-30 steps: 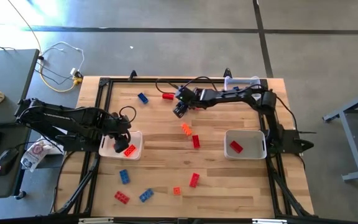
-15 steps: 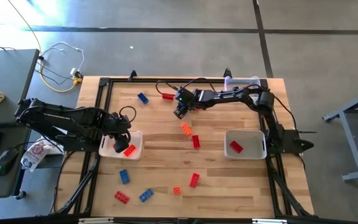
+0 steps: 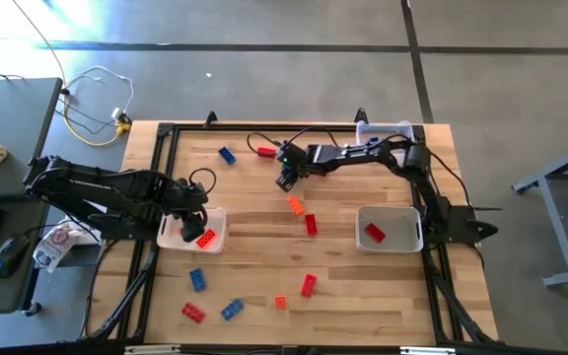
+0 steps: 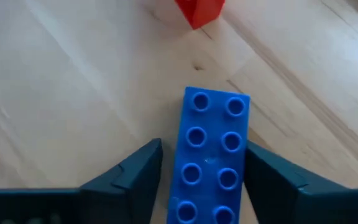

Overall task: Sort & place blocks by color
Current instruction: Put the blue game piece into the transparent bin

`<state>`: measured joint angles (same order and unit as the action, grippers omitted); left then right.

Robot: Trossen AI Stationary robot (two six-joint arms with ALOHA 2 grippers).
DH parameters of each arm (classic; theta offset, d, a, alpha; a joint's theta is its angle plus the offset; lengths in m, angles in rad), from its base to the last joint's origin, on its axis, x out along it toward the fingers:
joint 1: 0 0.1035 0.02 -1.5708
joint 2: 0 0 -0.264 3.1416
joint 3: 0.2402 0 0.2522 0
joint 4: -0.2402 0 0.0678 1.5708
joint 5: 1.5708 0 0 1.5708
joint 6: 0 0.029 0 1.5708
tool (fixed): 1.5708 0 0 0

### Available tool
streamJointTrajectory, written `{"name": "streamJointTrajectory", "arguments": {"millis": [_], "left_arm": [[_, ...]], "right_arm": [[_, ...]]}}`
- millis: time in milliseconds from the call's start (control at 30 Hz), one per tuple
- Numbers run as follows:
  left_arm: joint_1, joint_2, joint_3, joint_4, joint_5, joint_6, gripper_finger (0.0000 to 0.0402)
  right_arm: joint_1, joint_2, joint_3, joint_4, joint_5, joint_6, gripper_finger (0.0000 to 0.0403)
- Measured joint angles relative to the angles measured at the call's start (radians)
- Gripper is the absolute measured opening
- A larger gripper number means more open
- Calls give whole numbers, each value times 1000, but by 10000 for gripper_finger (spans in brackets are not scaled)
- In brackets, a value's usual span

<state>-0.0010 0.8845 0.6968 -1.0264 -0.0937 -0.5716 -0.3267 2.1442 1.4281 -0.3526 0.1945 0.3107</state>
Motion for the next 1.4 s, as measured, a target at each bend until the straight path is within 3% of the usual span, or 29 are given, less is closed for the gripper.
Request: {"name": "streamJointTrajectory", "arguments": {"millis": [133, 400, 767, 1233, 1400], "left_arm": [[0, 0, 0, 0, 0, 0, 184], [0, 0, 0, 0, 0, 0, 184], [0, 0, 0, -1, 4, -1, 184], [0, 0, 0, -1, 4, -1, 184], [0, 0, 0, -1, 4, -1, 184]], "right_arm": [[0, 0, 0, -2, -21, -3, 116], [0, -42, -5, -54, -14, -48, 114], [4, -205, -4, -200, 102, -101, 114], [-9, -399, -4, -555, 412, -100, 114], [-64, -440, -3, -694, 514, -33, 114]]}}
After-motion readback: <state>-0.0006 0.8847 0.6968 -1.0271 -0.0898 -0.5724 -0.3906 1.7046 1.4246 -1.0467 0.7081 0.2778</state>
